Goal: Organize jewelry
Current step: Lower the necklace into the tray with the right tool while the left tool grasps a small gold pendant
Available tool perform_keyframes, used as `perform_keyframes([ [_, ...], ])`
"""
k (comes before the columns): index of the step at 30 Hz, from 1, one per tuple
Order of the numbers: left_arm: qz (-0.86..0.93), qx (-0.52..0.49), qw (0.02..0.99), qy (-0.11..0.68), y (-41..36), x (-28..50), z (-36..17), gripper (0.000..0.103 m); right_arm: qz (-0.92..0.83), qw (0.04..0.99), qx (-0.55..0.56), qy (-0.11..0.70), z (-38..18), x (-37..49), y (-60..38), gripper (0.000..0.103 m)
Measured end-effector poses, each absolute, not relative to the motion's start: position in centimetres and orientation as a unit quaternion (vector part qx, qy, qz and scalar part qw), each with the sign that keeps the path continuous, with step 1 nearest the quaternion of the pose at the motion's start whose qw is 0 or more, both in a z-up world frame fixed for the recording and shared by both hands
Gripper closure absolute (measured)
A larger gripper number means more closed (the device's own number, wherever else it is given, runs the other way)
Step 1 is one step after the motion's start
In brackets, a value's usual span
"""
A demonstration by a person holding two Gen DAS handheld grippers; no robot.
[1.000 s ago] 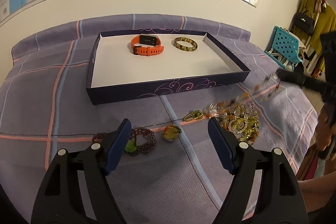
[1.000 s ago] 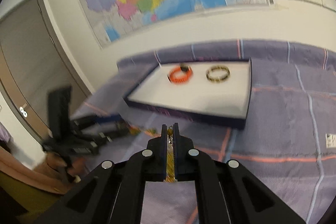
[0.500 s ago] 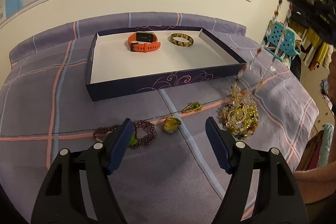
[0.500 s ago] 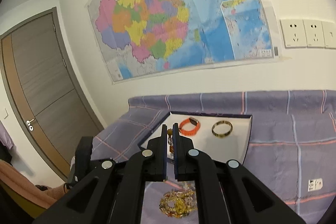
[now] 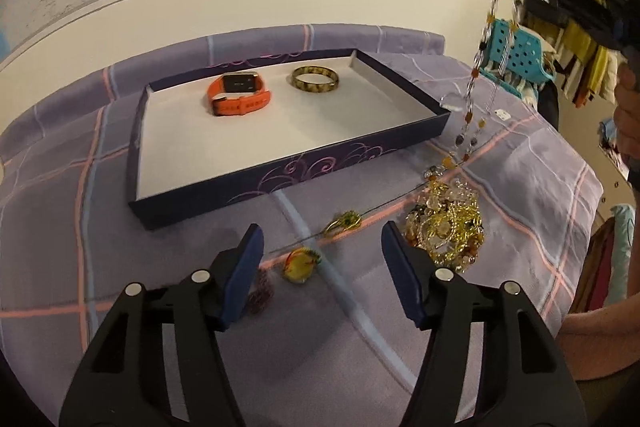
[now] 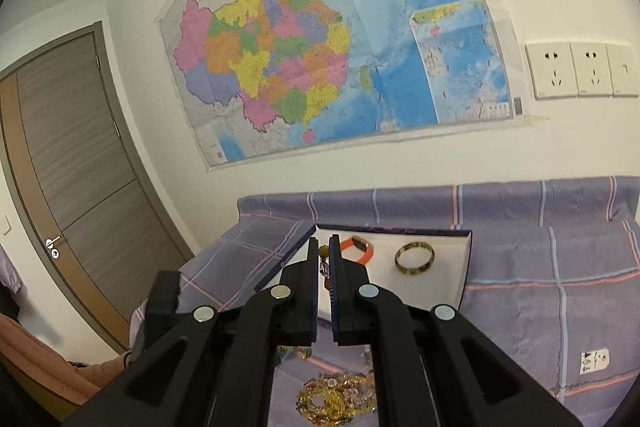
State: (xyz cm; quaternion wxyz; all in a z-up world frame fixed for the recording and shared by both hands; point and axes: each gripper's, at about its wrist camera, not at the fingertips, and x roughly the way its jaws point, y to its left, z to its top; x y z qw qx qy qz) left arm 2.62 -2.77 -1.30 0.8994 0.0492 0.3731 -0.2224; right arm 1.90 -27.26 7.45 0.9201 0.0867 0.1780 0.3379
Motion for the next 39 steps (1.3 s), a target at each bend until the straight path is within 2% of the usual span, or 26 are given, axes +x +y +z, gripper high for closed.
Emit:
perform_keyframes([
  [7, -0.242, 0.064, 0.89, 0.381, -4.4, 3.8, -1.8, 0.05, 0.344, 0.924, 0.077, 0.15, 9.5, 1.6, -27.0, 0.1],
  [15, -0.248, 0.061, 0.877, 0.408, -4.7, 5.0, -2.7, 0.065, 0.352, 0.92, 0.073, 0.157, 9.5, 2.6, -26.3, 0.1],
  [17, -0.247, 0.065, 0.873, 0.416, -5.0, 5.1, -3.0, 0.077, 0.352, 0.919, 0.073, 0.16, 9.4, 2.8, -26.2, 0.1],
  [21, -0.248, 0.064, 0.871, 0.419, -5.1, 5.2, -3.1, 0.086, 0.355, 0.917, 0.075, 0.164, 9.3, 3.3, -26.0, 0.1],
  [23, -0.246, 0.061, 0.873, 0.417, -5.0, 5.3, -3.0, 0.1, 0.358, 0.917, 0.072, 0.163, 9.5, 3.3, -25.8, 0.1],
  [39, -0.251, 0.017, 0.891, 0.379, -2.7, 6.2, 0.9, 0.1, 0.363, 0.919, 0.055, 0.14, 12.2, 4.7, -24.3, 0.1],
])
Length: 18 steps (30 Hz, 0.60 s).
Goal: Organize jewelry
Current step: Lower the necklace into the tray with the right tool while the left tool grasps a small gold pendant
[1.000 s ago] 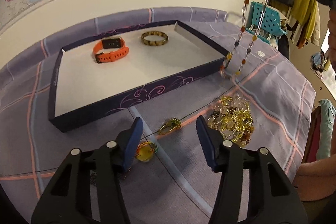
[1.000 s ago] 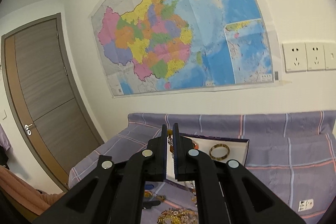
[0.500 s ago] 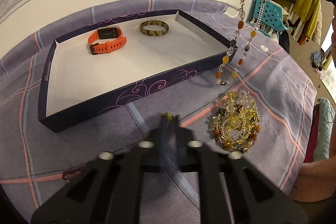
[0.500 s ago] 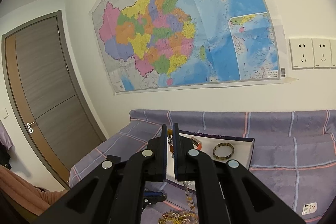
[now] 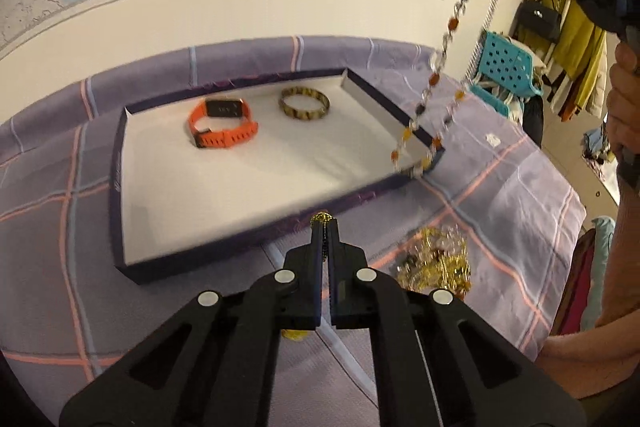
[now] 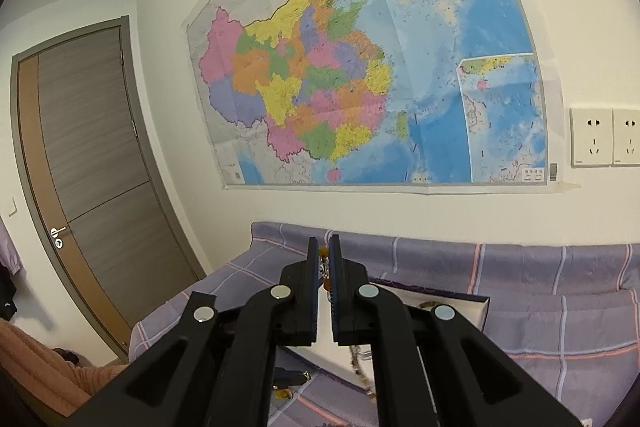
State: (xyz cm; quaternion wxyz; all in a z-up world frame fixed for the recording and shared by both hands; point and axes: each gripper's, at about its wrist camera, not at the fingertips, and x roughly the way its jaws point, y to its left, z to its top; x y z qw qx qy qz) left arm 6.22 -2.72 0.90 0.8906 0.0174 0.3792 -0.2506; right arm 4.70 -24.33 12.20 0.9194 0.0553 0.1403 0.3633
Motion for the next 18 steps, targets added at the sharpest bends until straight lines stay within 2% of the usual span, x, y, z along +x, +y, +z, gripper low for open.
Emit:
perform_keyframes([
  [8, -0.228, 0.012, 0.904, 0.362, -1.4, 9.0, 2.9, 0.1, 0.36, 0.921, 0.045, 0.144, 12.8, 6.7, -23.3, 0.1],
  [18, -0.205, 0.01, 0.903, 0.376, -0.9, 13.1, 2.3, 0.1, 0.326, 0.929, 0.047, 0.169, 11.1, 11.5, -23.3, 0.1],
])
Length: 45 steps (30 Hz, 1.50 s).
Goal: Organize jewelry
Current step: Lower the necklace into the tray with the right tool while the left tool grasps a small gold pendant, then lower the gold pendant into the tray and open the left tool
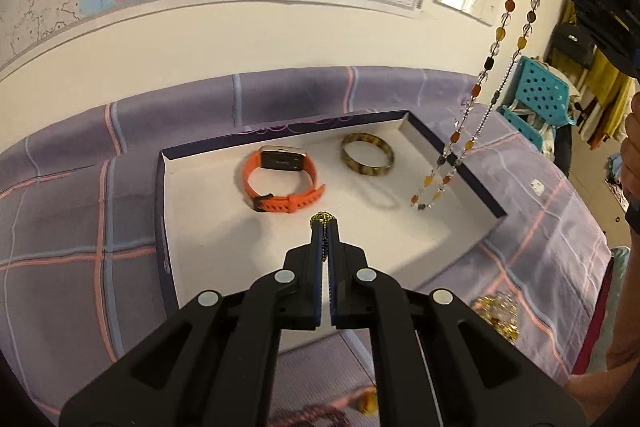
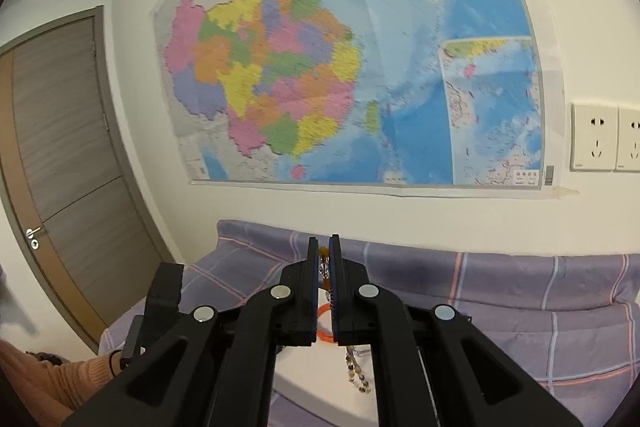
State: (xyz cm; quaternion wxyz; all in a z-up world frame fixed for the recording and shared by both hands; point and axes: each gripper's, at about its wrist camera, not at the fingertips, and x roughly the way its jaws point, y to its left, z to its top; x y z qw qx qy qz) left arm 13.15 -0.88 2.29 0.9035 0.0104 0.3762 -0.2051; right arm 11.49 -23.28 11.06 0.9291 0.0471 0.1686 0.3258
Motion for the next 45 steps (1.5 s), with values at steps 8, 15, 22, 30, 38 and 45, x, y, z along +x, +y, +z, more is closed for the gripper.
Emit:
perform_keyframes([
  [8, -0.19, 0.0, 0.894, 0.405, -0.7, 15.4, 0.3, 0.1, 0.324, 0.921, 0.034, 0.213, 8.0, 14.1, -22.9, 0.1],
  [15, -0.183, 0.003, 0.889, 0.42, -0.7, 15.7, -0.7, 0.1, 0.318, 0.914, 0.037, 0.248, 5.2, 15.4, -23.5, 0.1],
  [22, -0.174, 0.008, 0.886, 0.43, -1.0, 16.3, -1.2, 0.1, 0.306, 0.907, 0.037, 0.287, 2.2, 17.3, -23.4, 0.1],
  [30, -0.159, 0.006, 0.882, 0.443, -1.0, 17.6, -2.1, 0.1, 0.3, 0.895, 0.038, 0.328, -0.9, 18.6, -23.1, 0.1],
  [38, -0.152, 0.012, 0.884, 0.441, -1.3, 17.9, -2.2, 0.098, 0.307, 0.877, 0.039, 0.366, -3.9, 19.0, -22.2, 0.099],
  [45, -0.145, 0.01, 0.888, 0.436, -1.0, 17.8, -2.3, 0.079, 0.304, 0.871, 0.045, 0.384, -5.2, 19.1, -21.7, 0.095],
])
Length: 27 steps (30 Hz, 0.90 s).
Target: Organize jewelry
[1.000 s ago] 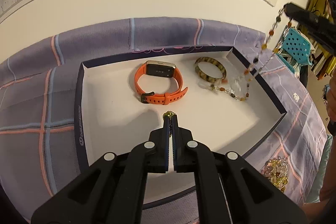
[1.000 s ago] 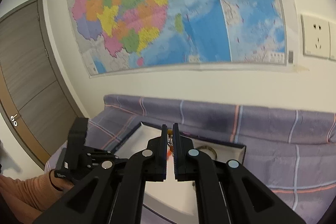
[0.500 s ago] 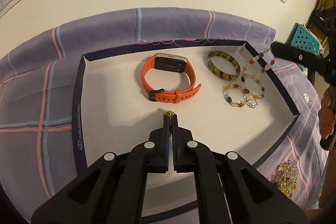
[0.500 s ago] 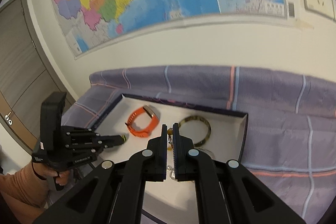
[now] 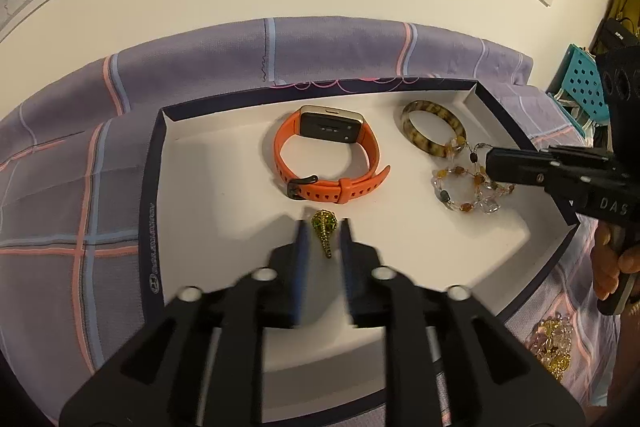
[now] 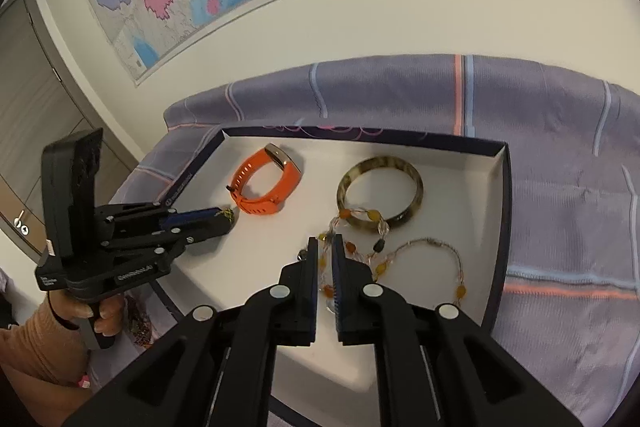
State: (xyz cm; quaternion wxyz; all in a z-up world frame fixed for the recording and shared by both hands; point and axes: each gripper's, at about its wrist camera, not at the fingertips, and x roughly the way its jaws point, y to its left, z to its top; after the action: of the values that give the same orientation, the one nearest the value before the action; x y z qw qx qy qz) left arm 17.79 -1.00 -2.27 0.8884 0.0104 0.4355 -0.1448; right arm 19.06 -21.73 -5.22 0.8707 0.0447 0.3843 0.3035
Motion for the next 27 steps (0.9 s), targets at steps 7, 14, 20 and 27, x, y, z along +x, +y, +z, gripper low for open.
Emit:
perform_keyframes([
  [7, -0.155, -0.001, 0.903, 0.401, -0.3, 16.2, -0.6, 0.056, 0.297, 0.881, 0.068, 0.362, -4.0, 17.3, -23.1, 0.079],
  [14, -0.152, -0.022, 0.925, 0.347, 0.9, 12.6, 1.9, 0.038, 0.315, 0.889, 0.058, 0.328, -1.9, 12.8, -23.3, 0.067],
  [20, -0.144, -0.035, 0.93, 0.337, 2.2, 9.0, 2.0, 0.036, 0.324, 0.889, 0.045, 0.321, -2.1, 8.9, -22.7, 0.065],
  [27, -0.148, -0.042, 0.93, 0.333, 1.6, 5.6, 1.3, 0.035, 0.315, 0.884, 0.028, 0.344, -4.7, 5.0, -22.6, 0.065],
])
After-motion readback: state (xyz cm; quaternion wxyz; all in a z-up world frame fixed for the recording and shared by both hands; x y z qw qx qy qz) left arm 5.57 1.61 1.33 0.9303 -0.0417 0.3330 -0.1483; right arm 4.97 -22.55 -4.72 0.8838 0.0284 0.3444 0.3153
